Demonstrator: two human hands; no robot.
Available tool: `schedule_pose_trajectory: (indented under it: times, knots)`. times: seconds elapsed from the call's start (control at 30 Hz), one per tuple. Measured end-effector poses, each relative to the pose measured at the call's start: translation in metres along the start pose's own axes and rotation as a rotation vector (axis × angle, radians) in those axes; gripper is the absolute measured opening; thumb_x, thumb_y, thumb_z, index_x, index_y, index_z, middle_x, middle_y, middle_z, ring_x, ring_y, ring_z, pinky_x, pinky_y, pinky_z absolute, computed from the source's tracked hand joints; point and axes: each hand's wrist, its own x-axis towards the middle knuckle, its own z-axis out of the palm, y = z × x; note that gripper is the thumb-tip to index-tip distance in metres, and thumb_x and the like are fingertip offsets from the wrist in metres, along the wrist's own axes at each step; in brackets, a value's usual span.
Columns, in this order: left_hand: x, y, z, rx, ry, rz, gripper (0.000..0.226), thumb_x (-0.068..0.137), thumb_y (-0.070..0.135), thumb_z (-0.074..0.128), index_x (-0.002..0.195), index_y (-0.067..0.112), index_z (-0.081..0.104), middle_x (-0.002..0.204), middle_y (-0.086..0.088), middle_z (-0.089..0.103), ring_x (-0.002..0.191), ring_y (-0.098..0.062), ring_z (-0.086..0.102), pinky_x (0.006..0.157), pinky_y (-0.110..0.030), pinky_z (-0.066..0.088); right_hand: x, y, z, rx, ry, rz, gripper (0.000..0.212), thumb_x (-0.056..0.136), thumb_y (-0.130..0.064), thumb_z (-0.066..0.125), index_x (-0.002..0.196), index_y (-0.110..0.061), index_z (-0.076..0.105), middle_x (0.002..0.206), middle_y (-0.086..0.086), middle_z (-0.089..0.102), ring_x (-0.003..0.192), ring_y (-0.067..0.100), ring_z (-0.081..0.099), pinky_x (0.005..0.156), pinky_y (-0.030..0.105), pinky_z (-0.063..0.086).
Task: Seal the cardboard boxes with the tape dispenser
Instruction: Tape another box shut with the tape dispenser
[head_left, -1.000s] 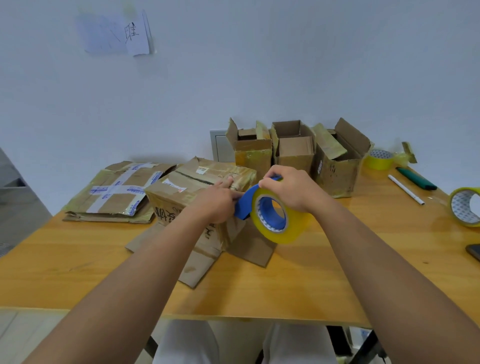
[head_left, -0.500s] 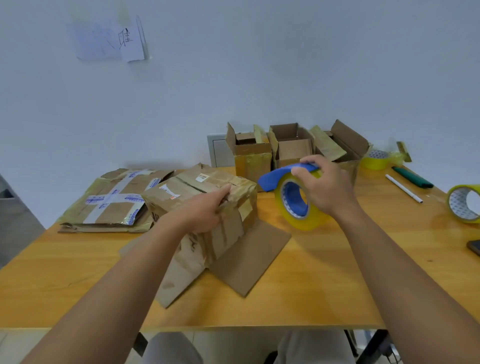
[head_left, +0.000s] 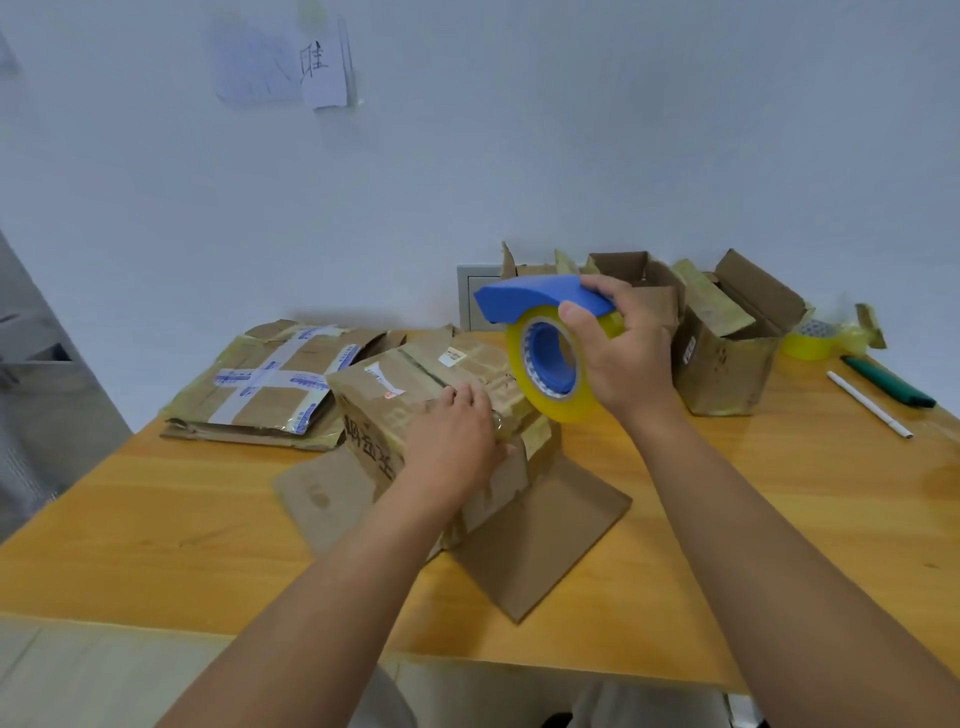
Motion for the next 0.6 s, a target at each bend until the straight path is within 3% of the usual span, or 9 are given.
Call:
schedule_pose_trajectory:
  times: [0.23, 0.37, 0.6]
  knots:
    - [-0.006, 0.000, -0.006, 0.009, 0.021, 0.142, 0.075, 0.095, 0.058, 0.049, 0.150, 0.010, 0.029, 0.147, -0.006, 0.043, 0.133, -0.027, 0.041, 0.101, -0.039, 0.040, 0.003, -0.001, -0.002, 0.008, -0.001, -0.018, 0.029, 0.086, -0.048, 0.060, 0.113, -0.037, 0.060, 0.102, -0.031, 0.057, 0.094, -0.016, 0.054, 0.075, 0.005, 0.044]
    - [-0.016, -0.004, -0.008, -0.022, 0.002, 0.299, 0.073, 0.094, 0.059, 0.051, 0.150, 0.016, 0.032, 0.153, -0.003, 0.039, 0.139, -0.025, 0.037, 0.106, -0.040, 0.039, 0.008, -0.008, -0.010, 0.018, 0.009, -0.037, 0.034, 0.087, -0.044, 0.061, 0.117, -0.029, 0.063, 0.105, -0.028, 0.057, 0.093, -0.017, 0.053, 0.075, 0.003, 0.042]
    - [-0.037, -0.014, -0.006, -0.110, 0.012, 0.560, 0.085, 0.090, 0.067, 0.051, 0.158, 0.026, 0.017, 0.164, 0.008, 0.017, 0.150, -0.016, 0.017, 0.115, -0.042, 0.035, 0.001, -0.018, -0.024, 0.070, -0.005, -0.039, 0.027, 0.089, -0.039, 0.063, 0.114, -0.030, 0.063, 0.107, -0.024, 0.059, 0.095, -0.017, 0.055, 0.078, 0.003, 0.042]
